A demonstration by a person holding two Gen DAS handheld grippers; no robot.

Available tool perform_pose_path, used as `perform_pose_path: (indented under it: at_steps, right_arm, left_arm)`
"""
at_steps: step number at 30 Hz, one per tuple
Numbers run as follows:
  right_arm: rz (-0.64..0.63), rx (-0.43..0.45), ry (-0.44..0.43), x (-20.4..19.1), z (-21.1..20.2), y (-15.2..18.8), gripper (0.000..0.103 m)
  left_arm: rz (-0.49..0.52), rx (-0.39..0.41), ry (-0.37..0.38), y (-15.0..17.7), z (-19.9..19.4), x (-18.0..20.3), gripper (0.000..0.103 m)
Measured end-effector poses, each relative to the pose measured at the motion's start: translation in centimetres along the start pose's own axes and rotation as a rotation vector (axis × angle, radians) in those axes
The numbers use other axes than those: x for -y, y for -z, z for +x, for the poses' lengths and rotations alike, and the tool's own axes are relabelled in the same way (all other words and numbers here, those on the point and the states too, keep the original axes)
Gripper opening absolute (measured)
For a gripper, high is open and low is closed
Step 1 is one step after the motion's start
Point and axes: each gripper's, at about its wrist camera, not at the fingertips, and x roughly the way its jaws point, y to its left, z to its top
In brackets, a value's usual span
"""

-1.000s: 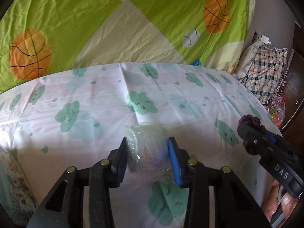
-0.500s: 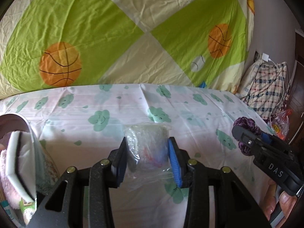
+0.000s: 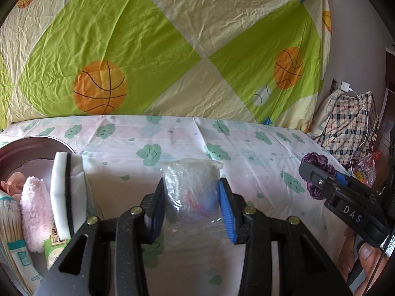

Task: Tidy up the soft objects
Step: 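Lift the plastic bag and scrunchie and carry them toward the tin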

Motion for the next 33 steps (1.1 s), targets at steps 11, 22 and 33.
perform_pose_path:
  at_steps: [11,22,33]
  right_arm:
    - [-0.007,0.033,-0.02,-0.7,-1.0,0.4,0.047]
    - [-0.054,0.07,-0.02,-2.2,-2.1,0.8,0.047]
    - [-0.075,0.084,-0.034,-3.1,-2.6,1.1,0.047]
  left_arm:
    - [-0.005,0.034,-0.015,0.6,-1.5,-0.7,0.039]
    - [0.009,0.074,-0.029,1.2,-3.0,-0.9,0.039]
    - [0.009,0.143,-0.037,1.7,-5.1,-1.5,0.039]
